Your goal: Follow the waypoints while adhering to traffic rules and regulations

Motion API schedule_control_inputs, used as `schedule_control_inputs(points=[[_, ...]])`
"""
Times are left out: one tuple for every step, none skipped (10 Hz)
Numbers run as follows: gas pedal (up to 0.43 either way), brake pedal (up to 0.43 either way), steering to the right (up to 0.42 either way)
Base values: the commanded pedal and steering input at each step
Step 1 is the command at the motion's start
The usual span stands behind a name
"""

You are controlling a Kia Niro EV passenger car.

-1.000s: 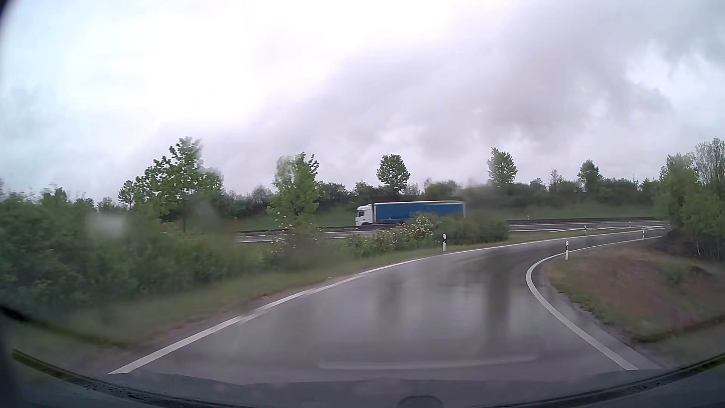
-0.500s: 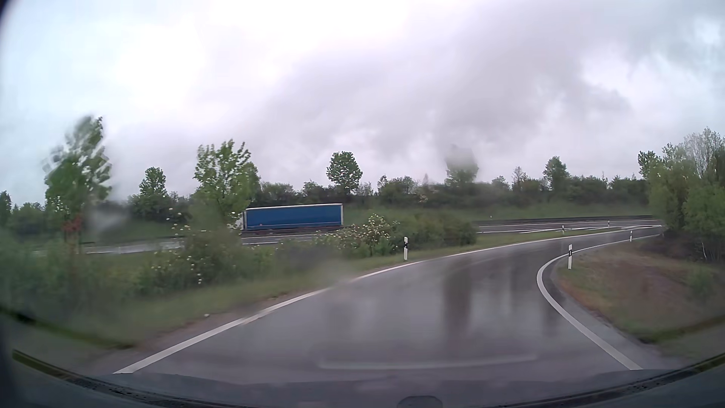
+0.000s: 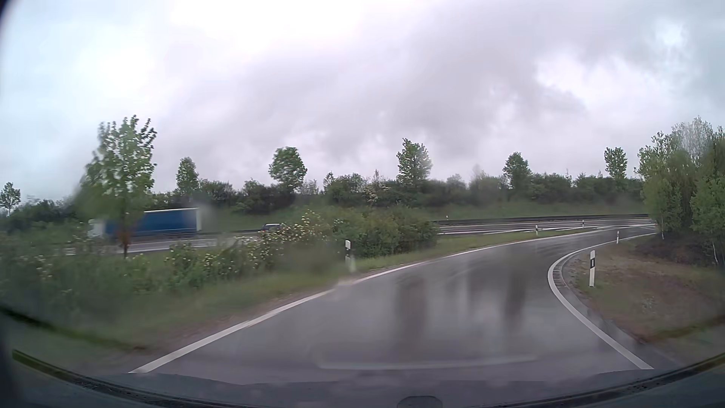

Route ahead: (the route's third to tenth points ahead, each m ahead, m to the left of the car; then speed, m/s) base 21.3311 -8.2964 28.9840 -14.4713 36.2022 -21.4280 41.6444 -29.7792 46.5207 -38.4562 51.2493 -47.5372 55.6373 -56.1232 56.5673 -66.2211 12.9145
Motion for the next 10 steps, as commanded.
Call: schedule_control_inputs(points=[[0.098,0.000,0.103],[0.098,0.000,0.104],[0.098,0.000,0.106],[0.098,0.000,0.111],[0.098,0.000,0.113],[0.098,0.000,0.114],[0.098,0.000,0.114],[0.098,0.000,0.114],[0.098,0.000,0.114],[0.098,0.000,0.111]])
